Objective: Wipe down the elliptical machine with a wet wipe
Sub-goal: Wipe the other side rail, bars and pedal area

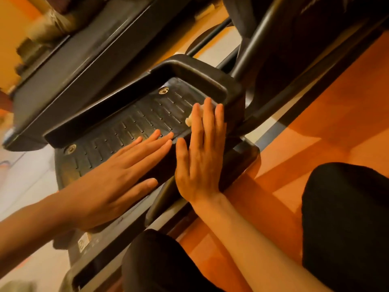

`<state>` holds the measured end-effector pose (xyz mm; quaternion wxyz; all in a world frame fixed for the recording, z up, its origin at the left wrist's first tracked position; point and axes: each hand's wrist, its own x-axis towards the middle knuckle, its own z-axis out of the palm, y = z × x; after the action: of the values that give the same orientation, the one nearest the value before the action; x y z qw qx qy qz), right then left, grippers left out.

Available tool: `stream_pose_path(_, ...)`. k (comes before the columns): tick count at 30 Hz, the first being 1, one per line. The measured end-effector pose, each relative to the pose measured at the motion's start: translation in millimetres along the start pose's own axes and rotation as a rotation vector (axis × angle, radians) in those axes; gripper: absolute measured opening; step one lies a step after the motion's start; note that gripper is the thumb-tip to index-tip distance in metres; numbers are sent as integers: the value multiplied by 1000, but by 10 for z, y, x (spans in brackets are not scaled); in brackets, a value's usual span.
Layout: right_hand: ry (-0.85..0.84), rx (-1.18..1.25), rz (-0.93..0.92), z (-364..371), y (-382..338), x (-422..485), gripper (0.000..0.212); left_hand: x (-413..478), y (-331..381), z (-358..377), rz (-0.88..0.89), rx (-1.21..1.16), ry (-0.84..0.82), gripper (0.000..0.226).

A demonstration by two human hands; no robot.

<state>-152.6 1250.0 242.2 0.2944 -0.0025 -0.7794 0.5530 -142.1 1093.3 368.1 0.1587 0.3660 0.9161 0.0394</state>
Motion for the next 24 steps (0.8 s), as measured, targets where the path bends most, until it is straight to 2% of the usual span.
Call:
stream_pose_path(6,172,-44,-93,-264,117,335,36,1,0,6,-28,55,-24,63)
stream_pose_path(7,103,-98,-106,-338,102,500,36,1,0,6,-24,69,-23,63)
stream_pose_path(8,-70,-187,-133,-402,81,692,37,0,1,1,-20,85,-22,63)
stream_pose_path(10,-547,-464,-195,-488,-3,1026,35,0,1,0,-14,107,-23,64)
stream_pose_path(11,-701,-577,-207,-506,-48,1109,35,-3,-4,3,-13,110,-22,64)
stream_pose_path(13,-810,-626,-169,-534,-107,1172,35,-16,-18,8,-16,117,-17,64)
stream_pose_path(17,-808,-538,-17,-548,-222,1255,22,-4,-19,11,1,138,-6,63)
stream_pose_path(20,-833,-603,23,-451,-300,1363,22,0,-15,2,2,148,-6,63)
stream_pose_path(22,-796,-594,-34,-384,-266,1327,21,-1,-22,4,2,155,-8,63)
stream_pose_path(24,-612,-458,-194,-398,-153,1189,23,-4,-39,7,3,158,-3,63)
